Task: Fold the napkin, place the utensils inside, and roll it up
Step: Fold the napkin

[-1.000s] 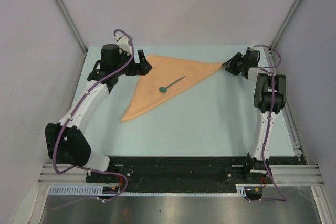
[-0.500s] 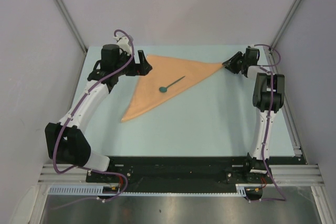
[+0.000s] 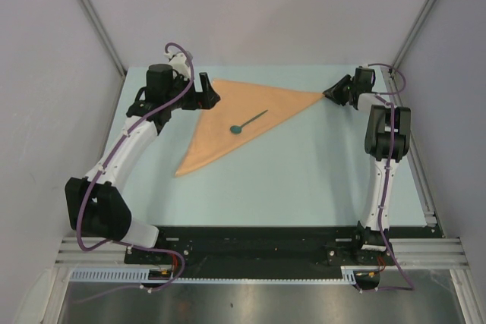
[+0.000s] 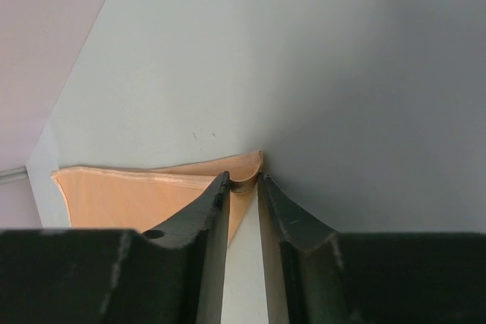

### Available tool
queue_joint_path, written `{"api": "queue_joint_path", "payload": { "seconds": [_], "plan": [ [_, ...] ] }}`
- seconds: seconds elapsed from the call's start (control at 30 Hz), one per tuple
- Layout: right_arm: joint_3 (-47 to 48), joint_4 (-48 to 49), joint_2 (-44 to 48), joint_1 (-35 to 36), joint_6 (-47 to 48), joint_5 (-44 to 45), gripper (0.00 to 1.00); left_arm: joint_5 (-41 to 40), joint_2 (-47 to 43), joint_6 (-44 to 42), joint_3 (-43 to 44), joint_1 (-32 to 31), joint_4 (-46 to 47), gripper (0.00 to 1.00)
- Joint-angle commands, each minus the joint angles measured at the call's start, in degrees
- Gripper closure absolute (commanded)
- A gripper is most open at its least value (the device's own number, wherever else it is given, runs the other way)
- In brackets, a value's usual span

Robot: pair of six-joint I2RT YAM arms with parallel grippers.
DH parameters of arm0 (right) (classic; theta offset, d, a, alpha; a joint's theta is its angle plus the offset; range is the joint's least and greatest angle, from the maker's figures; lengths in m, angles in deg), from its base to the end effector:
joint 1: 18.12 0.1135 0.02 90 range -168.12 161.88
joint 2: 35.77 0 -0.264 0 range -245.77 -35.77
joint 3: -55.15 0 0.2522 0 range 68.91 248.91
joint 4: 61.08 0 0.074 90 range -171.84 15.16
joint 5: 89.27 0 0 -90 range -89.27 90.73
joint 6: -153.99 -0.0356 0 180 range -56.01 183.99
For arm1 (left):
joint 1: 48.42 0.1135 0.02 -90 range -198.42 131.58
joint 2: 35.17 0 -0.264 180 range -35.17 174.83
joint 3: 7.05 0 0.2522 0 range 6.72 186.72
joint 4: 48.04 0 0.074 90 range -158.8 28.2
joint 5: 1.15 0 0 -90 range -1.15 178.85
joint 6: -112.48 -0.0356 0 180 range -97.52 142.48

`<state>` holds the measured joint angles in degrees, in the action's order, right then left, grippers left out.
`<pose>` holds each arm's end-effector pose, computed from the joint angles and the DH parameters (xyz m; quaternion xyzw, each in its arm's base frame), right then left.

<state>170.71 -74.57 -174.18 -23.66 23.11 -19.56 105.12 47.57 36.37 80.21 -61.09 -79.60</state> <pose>0.5350 -0.0395 0.1272 0.2731 0.8386 0.2846 0.3756 0.3241 -0.0831 0.3461 0.0649 0.8450 -0.2362 0.4754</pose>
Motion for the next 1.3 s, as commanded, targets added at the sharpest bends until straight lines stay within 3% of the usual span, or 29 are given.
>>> {"api": "queue_joint_path", "payload": {
  "seconds": [0.0,0.2,0.43,0.57,0.77,0.97,1.27],
  "plan": [
    [1.6,-6.0,-3.0,-0.1,1.0,2.7,0.75,0.9,-1.9,-1.2,1.7,0.4,0.3,0.01],
    [2.7,-7.2,-3.4,0.4,1.6,3.7,0.79,0.8,-2.0,-1.2,1.8,0.3,0.2,0.01],
    [4.8,-9.9,-4.3,0.6,1.9,5.1,0.95,0.5,-2.2,-1.5,1.9,0.3,0.0,0.01],
    [6.0,-9.9,-4.9,0.6,1.6,3.7,0.97,0.2,-2.5,-1.8,2.0,0.3,-0.2,0.01],
    [4.8,-4.4,-4.2,1.1,0.1,0.1,1.0,-0.4,-2.5,-2.0,2.1,0.3,-0.4,0.01],
    [0.3,8.8,0.1,2.3,-2.5,-3.9,1.0,-0.5,-2.6,-2.2,2.2,0.3,-0.6,0.01],
    [-2.6,15.2,10.1,7.0,-1.6,-7.9,1.0,-0.1,-2.8,-1.8,2.2,0.3,-0.4,0.01]
  ]
}}
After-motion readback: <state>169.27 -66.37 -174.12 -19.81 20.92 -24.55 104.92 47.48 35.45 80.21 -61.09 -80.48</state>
